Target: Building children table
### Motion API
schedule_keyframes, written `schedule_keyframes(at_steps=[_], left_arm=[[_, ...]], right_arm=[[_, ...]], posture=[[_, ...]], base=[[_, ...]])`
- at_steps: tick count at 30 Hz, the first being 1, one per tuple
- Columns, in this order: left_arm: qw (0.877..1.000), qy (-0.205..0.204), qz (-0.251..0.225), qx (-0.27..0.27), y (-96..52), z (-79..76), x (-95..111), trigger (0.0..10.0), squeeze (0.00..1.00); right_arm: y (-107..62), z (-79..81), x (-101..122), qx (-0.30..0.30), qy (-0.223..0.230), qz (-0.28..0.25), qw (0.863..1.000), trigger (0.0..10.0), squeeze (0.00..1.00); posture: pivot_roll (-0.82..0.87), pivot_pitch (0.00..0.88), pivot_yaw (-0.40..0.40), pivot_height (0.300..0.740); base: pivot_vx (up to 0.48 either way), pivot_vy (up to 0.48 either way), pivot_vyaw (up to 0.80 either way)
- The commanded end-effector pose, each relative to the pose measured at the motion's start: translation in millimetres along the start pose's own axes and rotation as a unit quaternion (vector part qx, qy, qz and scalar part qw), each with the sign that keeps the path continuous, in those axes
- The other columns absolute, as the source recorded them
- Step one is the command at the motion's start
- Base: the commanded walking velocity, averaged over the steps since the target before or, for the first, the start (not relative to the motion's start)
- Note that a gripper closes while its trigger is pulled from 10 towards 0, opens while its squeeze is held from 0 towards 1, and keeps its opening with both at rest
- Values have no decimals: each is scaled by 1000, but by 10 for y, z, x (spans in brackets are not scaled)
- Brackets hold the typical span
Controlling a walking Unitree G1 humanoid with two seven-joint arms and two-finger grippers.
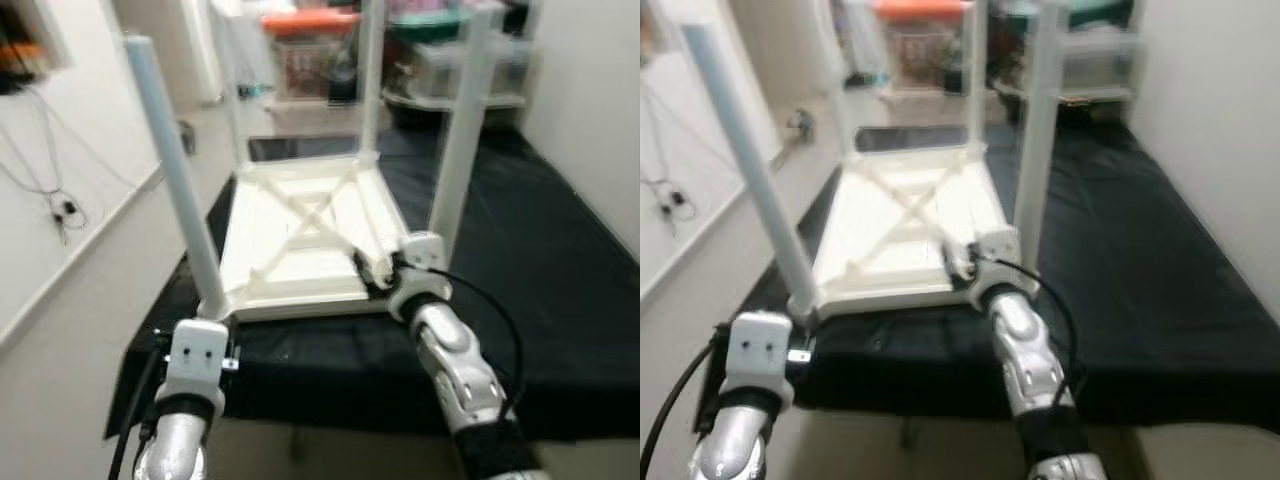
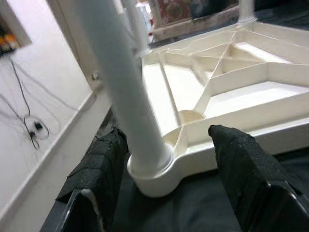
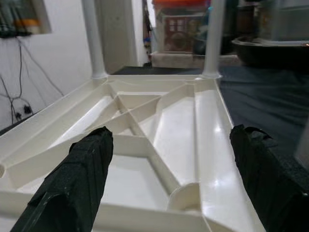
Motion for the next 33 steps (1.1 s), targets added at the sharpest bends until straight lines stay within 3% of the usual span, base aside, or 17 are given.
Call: schedule_keyframes(at_steps=[1, 9, 11, 13, 19, 20, 23, 29, 33], left_arm=[[1000, 3, 17, 4, -27, 27, -79, 10000, 0], [1000, 6, 16, 4, -26, 21, -80, 10000, 0], [1000, 9, 19, 5, -26, 21, -91, 10000, 0], [1000, 8, 19, 5, -24, 20, -89, 10000, 0], [1000, 10, 17, 4, -49, 48, -92, 10000, 0], [1000, 9, 25, -1, -92, 65, -143, 10000, 0], [999, 11, 31, -7, -130, 62, -183, 10000, 0], [998, 40, 32, -36, -218, 19, -248, 10000, 0], [998, 43, 30, -35, -206, 22, -245, 10000, 0]], right_arm=[[6, 125, -53, 19, 7, 6, 1000, 10000, 0], [-37, 182, -127, 44, 12, 19, 999, 10000, 0], [-102, 284, -191, 82, 31, 28, 996, 10000, 0], [-133, 288, -191, 94, 30, 25, 995, 10000, 0], [-277, 147, -178, 113, 13, 15, 993, 10000, 0], [-398, -6, -213, 105, -7, 25, 994, 10000, 0], [-475, -94, -238, 95, -13, 35, 995, 10000, 0], [-686, -447, -170, -5, -34, 34, 999, 10000, 0], [-711, -480, -145, -22, -30, 27, 999, 10000, 0]], posture=[[-22, 0, -6, 740], [-22, 0, -6, 740], [-22, 0, -6, 740], [-19, 0, -10, 740], [-17, 0, -14, 740], [-24, 0, -11, 740], [-27, 0, -10, 740], [-22, 0, -3, 740], [-26, 0, -1, 740]], base=[[0, 0, 0], [0, 0, -600], [0, 0, -794], [0, 0, -784], [0, 0, -681], [0, 0, -544], [0, 0, -615], [41, -104, -257], [246, -382, 0]])
Point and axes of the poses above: a point about 5 cm out from each wrist's last joint towards the gripper, its own y axis pointing out of the wrist towards the gripper, its own x axis along the axis of the wrist's last joint, z = x × y, the point moved 2 cm from there along y, pointing out of the wrist towards the gripper, and after that the axes turned 9 degrees about y, right-handed, at the moved point
